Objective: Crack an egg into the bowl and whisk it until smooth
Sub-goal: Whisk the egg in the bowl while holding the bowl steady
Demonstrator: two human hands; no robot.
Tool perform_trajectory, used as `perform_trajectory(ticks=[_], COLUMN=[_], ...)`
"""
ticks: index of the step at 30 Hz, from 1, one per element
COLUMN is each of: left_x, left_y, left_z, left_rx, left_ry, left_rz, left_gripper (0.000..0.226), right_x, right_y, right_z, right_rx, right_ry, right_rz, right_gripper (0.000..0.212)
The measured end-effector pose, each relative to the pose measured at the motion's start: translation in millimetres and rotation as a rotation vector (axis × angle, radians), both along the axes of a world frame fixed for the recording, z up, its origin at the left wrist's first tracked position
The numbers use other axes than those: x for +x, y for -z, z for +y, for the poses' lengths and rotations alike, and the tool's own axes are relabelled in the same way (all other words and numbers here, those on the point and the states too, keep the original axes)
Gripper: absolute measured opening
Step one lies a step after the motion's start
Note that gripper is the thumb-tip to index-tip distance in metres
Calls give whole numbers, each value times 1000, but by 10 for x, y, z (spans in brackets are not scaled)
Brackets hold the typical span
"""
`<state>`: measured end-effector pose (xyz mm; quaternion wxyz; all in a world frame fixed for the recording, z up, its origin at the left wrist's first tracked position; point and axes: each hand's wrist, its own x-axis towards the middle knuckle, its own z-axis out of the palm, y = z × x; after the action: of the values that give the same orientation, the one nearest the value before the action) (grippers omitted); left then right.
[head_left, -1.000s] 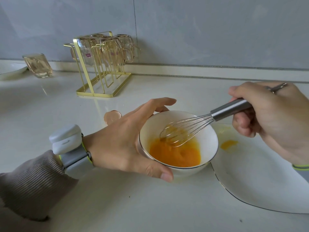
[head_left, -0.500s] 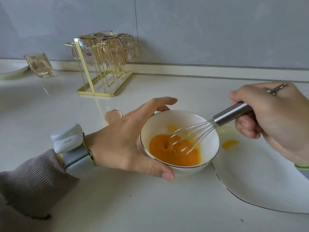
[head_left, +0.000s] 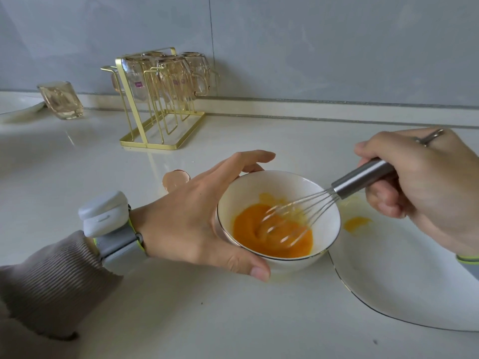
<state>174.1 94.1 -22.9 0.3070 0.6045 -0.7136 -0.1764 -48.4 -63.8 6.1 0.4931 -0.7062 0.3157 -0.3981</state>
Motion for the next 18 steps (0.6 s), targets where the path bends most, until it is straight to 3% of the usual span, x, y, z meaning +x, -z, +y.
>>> perform_trajectory(ticks=[3,18], left_x=[2,-1], left_y=[-9,-8], left_z=[6,6], left_rx=[-6,-4], left_ry=[-7,-4], left_rz=[-11,-11], left_gripper=[122,122], right_x=[7,6], right_y=[-11,-5], right_z=[15,5], right_rx=[53,-20], right_ry=[1,8], right_rz=[-60,8], right_gripper=[46,47])
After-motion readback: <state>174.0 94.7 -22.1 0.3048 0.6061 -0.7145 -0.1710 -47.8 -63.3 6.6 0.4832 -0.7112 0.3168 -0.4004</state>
